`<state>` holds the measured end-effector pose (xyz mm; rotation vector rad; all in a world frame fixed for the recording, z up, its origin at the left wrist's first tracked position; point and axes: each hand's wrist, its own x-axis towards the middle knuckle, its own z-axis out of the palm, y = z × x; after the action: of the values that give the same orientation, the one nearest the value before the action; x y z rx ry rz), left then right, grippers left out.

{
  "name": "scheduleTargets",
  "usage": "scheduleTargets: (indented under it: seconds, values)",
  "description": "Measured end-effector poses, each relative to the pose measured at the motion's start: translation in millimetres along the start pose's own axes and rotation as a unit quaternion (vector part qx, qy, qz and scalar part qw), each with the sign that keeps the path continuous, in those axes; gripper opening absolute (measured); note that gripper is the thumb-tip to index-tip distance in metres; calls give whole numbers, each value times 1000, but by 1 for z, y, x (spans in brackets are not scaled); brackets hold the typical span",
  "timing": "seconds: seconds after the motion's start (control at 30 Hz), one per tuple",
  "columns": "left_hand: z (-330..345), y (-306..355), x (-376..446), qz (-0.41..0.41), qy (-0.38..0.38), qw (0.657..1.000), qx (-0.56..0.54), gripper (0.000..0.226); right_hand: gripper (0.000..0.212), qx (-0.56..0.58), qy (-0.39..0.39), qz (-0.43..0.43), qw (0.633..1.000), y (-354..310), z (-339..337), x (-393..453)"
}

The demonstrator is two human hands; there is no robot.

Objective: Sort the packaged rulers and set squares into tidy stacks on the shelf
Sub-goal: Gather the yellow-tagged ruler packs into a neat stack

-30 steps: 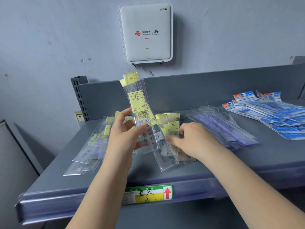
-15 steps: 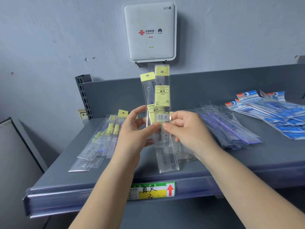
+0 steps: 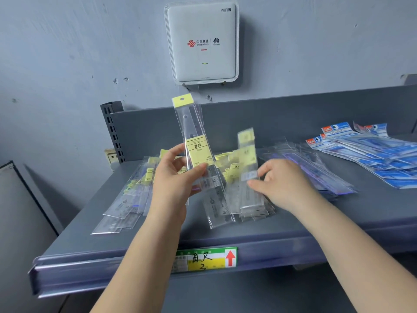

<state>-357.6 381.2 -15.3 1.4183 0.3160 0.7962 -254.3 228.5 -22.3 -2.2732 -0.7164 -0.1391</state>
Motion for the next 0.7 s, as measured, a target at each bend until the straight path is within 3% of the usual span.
scheduleTargets:
  seconds: [0.13,0.27,0.4,0.53,0.7]
  values:
    - [2,0,-1,-2,-11,1000,6,39,41,-67,2,-15,998,1,3,-1]
    - [3,2,-2,-4,-23,1000,8,34,31,81,51,-101,990,-17,0,-7]
    - [6,4,-5,-4,-43,999,-6,28,48,158,-20,-98,982,-35,11,-16]
    - [4,3,-6,-7,-52,999,-14,23,26,229,-11,-100,968,-41,21,-15]
    - [3,5,-6,-9,-41,999,-27,18,27,237,57,-61,968,-23,13,-3]
